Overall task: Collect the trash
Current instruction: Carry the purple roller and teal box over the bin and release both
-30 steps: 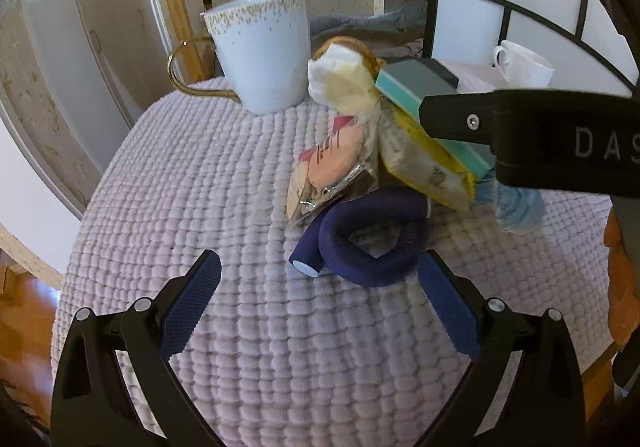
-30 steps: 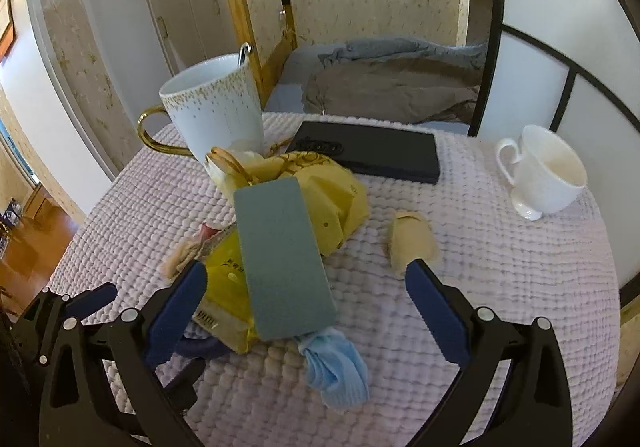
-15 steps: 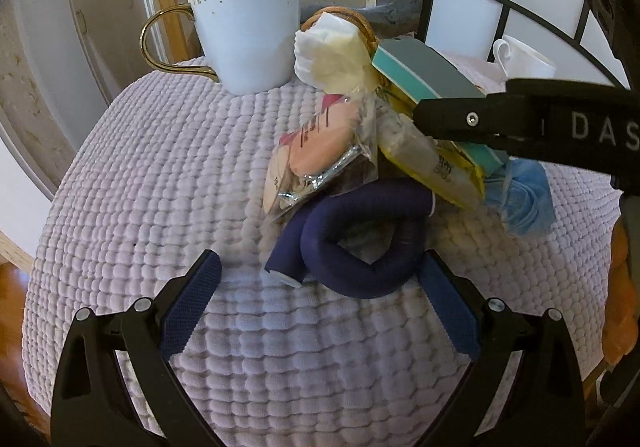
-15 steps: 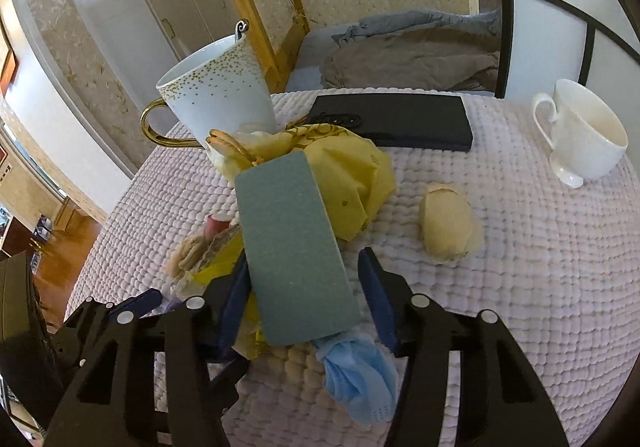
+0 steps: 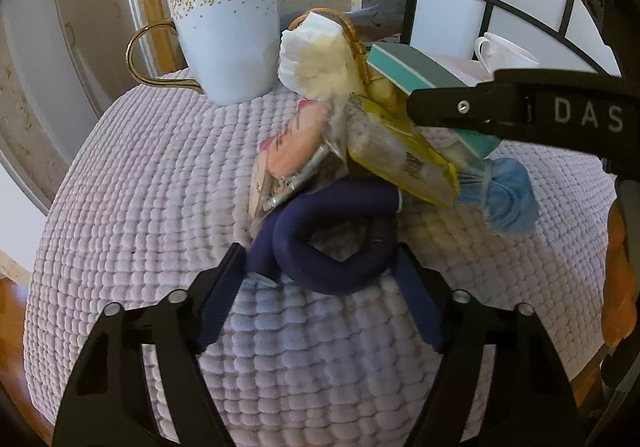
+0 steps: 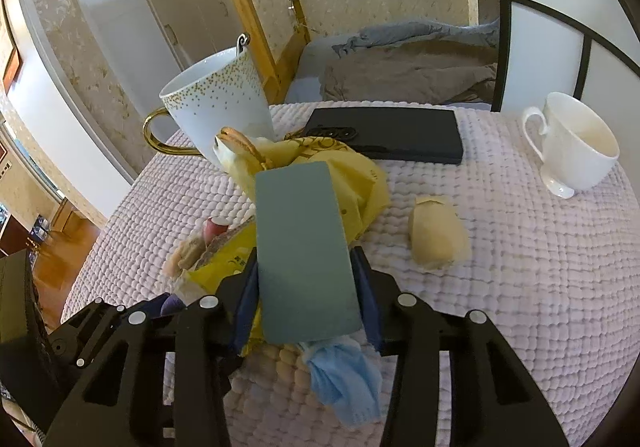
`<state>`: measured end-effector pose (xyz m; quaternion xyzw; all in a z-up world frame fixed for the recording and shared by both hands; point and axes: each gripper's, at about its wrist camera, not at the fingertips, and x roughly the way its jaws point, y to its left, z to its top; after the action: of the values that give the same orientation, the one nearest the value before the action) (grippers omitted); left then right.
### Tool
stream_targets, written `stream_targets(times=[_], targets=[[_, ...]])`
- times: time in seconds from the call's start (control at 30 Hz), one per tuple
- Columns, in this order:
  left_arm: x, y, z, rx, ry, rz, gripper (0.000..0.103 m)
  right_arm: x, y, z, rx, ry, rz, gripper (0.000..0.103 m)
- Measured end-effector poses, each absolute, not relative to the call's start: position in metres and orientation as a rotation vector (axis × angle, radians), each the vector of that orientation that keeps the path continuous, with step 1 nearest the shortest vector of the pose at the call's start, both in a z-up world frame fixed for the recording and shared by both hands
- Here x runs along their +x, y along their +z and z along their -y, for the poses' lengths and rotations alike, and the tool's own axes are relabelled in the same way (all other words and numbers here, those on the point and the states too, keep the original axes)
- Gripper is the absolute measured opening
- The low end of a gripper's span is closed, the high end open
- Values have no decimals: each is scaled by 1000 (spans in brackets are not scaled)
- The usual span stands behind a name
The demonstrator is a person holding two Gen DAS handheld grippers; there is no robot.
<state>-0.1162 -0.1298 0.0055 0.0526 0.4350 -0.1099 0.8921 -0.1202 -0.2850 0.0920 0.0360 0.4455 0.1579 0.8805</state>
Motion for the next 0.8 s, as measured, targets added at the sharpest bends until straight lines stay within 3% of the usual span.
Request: stream_targets(times=[0.8], targets=[[-182,25,116,81,-283,-911,71,-178,110,312,88,328,-895,41]])
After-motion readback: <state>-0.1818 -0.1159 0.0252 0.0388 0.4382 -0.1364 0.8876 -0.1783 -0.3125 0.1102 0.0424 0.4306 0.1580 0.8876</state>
